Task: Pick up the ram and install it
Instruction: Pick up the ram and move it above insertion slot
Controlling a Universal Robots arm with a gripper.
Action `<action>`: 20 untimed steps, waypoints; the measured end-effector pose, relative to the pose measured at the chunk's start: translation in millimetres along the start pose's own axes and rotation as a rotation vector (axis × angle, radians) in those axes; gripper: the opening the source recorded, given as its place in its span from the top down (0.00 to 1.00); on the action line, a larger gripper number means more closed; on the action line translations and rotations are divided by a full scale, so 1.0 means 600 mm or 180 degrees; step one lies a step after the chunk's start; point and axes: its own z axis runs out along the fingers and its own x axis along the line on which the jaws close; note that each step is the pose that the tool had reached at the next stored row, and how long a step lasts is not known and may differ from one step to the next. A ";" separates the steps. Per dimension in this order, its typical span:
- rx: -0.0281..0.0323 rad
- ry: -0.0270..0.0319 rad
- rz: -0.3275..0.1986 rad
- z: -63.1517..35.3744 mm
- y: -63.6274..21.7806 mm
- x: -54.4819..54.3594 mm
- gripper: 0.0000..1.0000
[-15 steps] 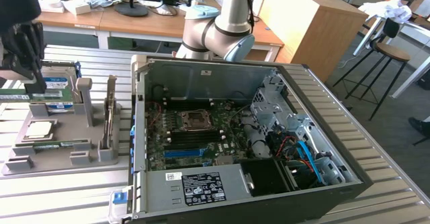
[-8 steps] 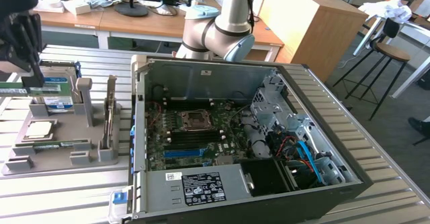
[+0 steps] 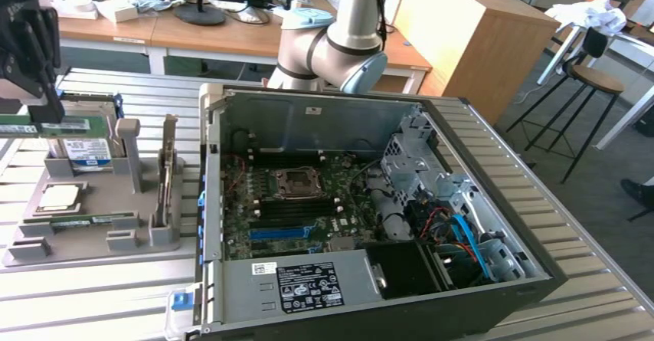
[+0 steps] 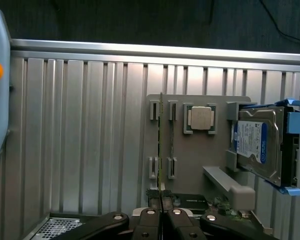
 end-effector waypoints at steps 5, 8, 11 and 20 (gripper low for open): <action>0.0000 0.0001 0.0000 -0.003 0.000 0.000 0.89; 0.0000 0.0001 0.0000 -0.003 0.000 0.000 0.89; 0.0000 0.0002 0.0000 -0.003 0.000 0.000 0.89; 0.0000 0.0002 0.0000 -0.003 -0.018 0.000 0.89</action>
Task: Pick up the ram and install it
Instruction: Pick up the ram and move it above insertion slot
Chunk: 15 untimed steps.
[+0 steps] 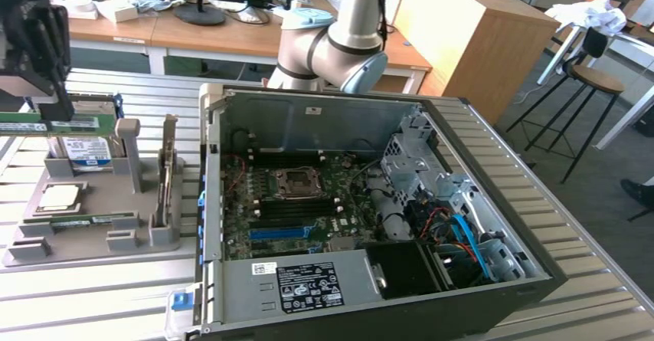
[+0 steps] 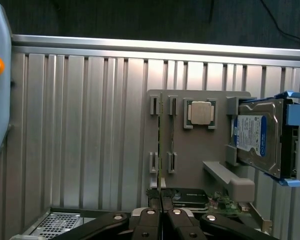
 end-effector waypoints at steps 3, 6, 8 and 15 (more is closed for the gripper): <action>0.0000 0.0000 0.0000 0.000 -0.008 0.000 0.89; 0.0000 0.0000 0.0000 0.000 -0.018 0.000 0.89; 0.0000 0.0000 0.0000 0.001 -0.024 0.000 0.89; 0.0000 0.0000 0.0000 0.001 -0.048 0.001 0.89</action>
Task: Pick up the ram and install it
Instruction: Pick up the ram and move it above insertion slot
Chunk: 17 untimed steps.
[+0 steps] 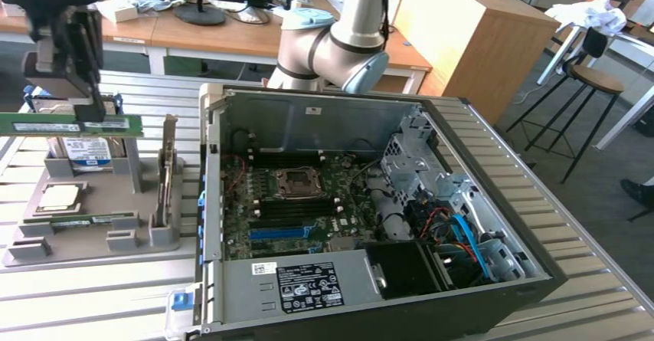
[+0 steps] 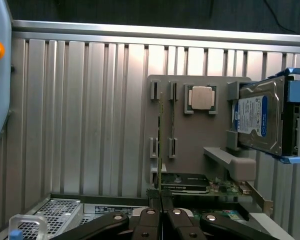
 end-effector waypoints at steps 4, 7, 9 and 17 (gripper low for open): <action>0.0000 0.0000 0.0000 0.000 -0.013 0.000 0.89; 0.0000 0.0000 0.0000 0.001 -0.022 0.000 0.89; 0.0000 0.0000 0.0000 0.001 -0.028 0.000 0.89; 0.0000 0.0000 0.0000 0.001 -0.053 0.001 0.89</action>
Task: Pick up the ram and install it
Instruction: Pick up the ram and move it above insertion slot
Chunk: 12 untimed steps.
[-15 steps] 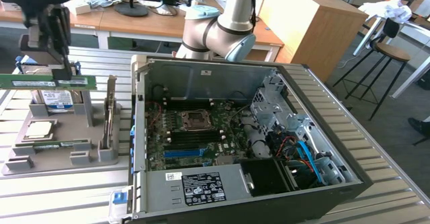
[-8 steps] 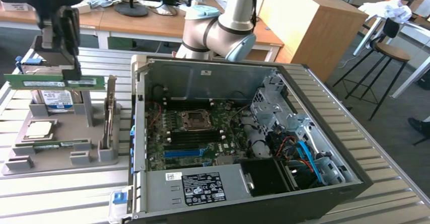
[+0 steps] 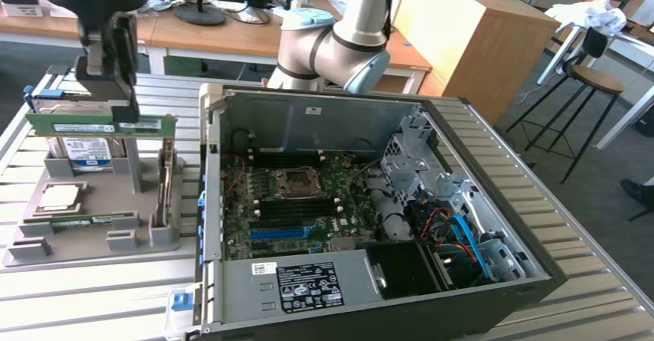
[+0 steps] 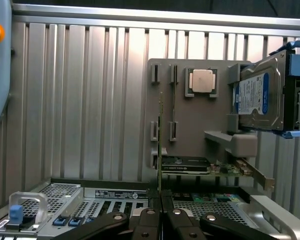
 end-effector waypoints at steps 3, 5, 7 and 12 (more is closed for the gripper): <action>0.0000 0.0000 0.0000 0.000 -0.008 0.000 0.89; 0.0000 0.0000 0.0000 0.000 -0.012 0.000 0.89; 0.0000 0.0000 0.0000 0.000 -0.015 0.000 0.89; 0.0000 0.0000 0.0000 0.001 -0.024 0.001 0.89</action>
